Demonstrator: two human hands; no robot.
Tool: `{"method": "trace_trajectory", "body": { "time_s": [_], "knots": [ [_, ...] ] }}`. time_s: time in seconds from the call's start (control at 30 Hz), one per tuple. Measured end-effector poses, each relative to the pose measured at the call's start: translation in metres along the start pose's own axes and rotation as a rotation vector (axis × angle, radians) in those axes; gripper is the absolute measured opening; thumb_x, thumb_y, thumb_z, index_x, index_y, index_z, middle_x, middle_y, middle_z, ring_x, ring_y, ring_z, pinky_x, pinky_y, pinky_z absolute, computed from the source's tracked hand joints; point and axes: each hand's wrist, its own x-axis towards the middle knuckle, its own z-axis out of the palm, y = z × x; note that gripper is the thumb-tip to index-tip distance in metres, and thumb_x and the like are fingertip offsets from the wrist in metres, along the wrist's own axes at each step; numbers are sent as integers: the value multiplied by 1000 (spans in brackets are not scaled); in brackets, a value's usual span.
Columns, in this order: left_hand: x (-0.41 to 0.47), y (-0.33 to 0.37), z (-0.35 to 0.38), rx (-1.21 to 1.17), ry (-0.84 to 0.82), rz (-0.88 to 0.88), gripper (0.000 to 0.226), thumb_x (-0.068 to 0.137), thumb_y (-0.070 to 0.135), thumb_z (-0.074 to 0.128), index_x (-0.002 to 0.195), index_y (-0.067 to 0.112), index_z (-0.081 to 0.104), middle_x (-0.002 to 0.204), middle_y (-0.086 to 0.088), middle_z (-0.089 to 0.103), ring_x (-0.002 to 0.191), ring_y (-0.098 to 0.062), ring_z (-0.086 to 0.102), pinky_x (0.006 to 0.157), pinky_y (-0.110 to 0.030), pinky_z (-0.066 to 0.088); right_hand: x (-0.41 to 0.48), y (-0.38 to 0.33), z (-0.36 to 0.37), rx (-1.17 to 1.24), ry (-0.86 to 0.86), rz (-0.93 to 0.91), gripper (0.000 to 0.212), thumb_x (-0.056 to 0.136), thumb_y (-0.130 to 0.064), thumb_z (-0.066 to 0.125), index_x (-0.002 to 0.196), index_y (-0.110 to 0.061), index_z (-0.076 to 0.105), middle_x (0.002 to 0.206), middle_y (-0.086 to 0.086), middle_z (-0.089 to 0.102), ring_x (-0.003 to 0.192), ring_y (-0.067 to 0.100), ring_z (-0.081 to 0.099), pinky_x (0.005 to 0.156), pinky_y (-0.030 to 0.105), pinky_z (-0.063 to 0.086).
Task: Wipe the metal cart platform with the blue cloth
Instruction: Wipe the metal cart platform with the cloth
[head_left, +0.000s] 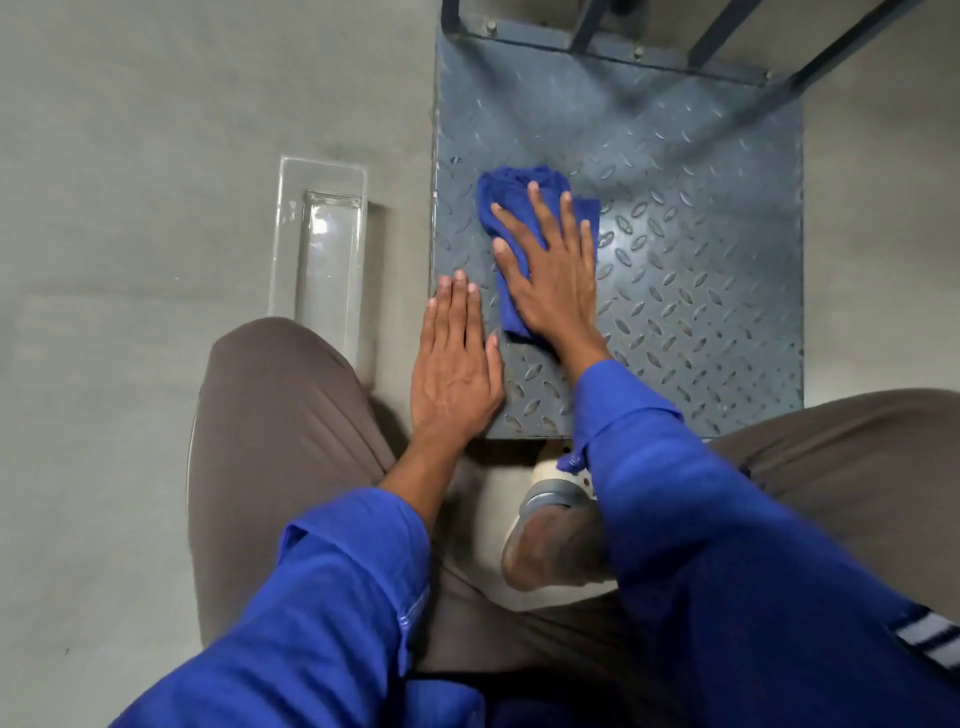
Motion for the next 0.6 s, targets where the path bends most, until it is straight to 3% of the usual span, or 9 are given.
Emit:
{"method": "trace_trajectory", "body": {
  "time_s": [0.1, 0.2, 0.33, 0.6],
  "knots": [
    [3, 1, 0, -6, 4, -13, 67, 112, 29, 33, 167, -7, 21, 178, -25, 12, 168, -35, 8, 137, -49, 10, 32, -22, 3, -3, 12, 32, 55, 111, -64, 26, 163, -50, 36, 180, -9, 18, 168, 29, 6, 135, 56, 7],
    [3, 3, -1, -26, 10, -18, 66, 107, 25, 37, 162, -11, 33, 176, -30, 17, 167, -38, 13, 136, -50, 14, 21, -36, 9, 28, -30, -137, 53, 112, -59, 26, 162, -48, 40, 179, -8, 21, 168, 29, 8, 135, 56, 6],
    [1, 5, -7, -3, -61, -6, 88, 94, 29, 38, 168, -7, 9, 177, -28, 9, 167, -39, 6, 137, -49, 7, -33, -17, 12, 64, -85, -175, 52, 114, -58, 25, 163, -49, 37, 180, -10, 17, 169, 25, 3, 135, 55, 4],
    [-9, 2, -3, 28, -33, -53, 71, 111, 31, 32, 169, -5, 13, 180, -22, 6, 168, -34, 4, 136, -49, 9, 35, -25, 9, -4, -42, -133, 56, 109, -69, 28, 162, -53, 36, 180, -11, 16, 168, 28, 6, 134, 56, 7]
  ]
}}
